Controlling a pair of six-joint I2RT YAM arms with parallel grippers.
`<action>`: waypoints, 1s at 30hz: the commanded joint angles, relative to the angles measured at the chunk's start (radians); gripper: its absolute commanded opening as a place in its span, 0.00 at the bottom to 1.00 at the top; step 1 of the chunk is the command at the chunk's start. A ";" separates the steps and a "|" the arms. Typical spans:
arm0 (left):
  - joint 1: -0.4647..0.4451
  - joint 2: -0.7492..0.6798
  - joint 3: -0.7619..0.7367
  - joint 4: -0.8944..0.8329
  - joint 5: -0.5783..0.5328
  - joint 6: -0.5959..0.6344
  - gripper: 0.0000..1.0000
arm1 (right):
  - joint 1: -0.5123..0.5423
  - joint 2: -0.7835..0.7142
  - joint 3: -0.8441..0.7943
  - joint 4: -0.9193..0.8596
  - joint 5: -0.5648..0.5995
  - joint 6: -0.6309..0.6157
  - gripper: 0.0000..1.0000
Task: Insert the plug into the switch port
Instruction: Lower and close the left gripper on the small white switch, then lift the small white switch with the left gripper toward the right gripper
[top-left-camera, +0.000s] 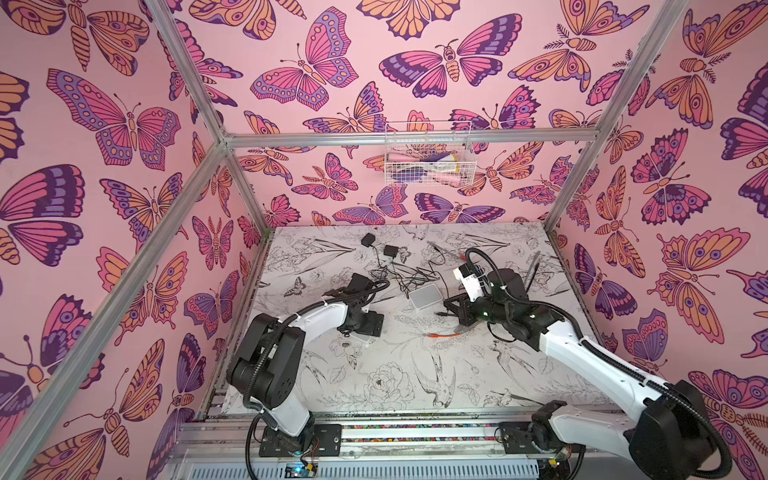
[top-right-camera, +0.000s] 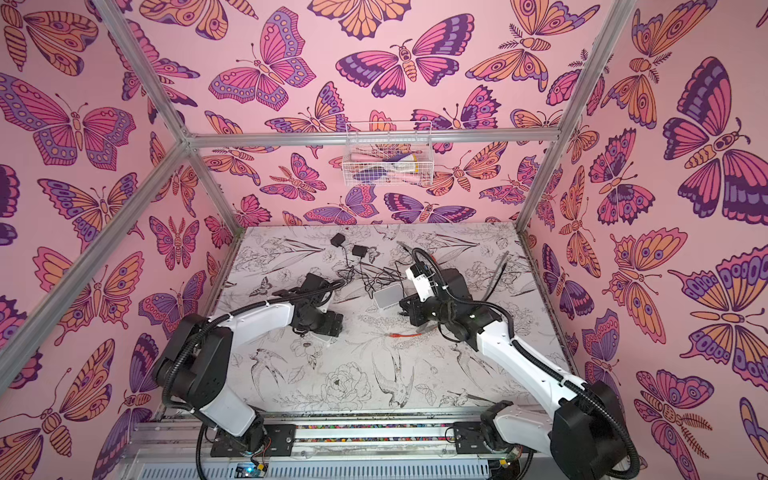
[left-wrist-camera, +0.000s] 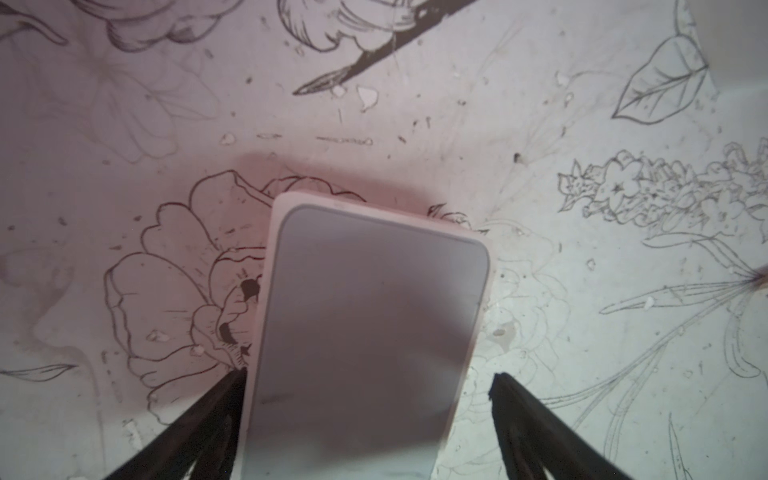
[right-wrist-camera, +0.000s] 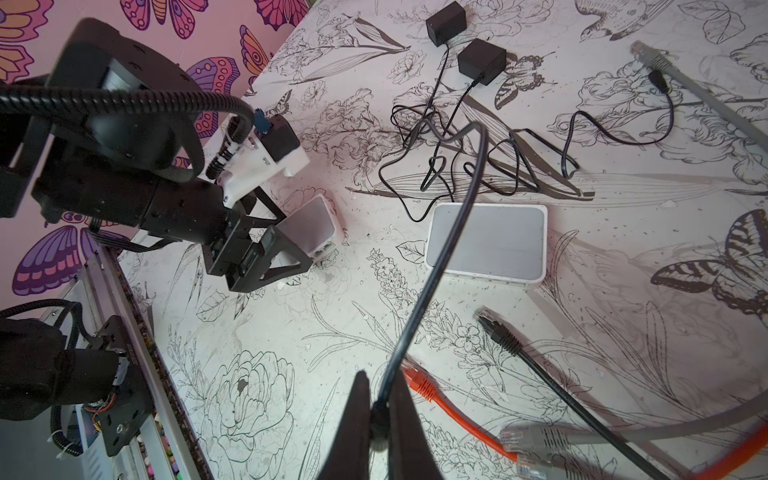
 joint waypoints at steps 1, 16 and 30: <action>-0.010 0.039 0.017 -0.013 -0.022 0.016 0.92 | -0.008 0.005 -0.001 0.013 -0.013 -0.024 0.01; -0.052 -0.018 -0.021 0.022 -0.003 0.031 0.10 | -0.007 0.002 -0.010 0.036 -0.036 -0.003 0.00; -0.259 -0.739 -0.542 0.722 0.228 0.184 0.00 | -0.008 -0.050 -0.060 0.284 -0.309 0.165 0.00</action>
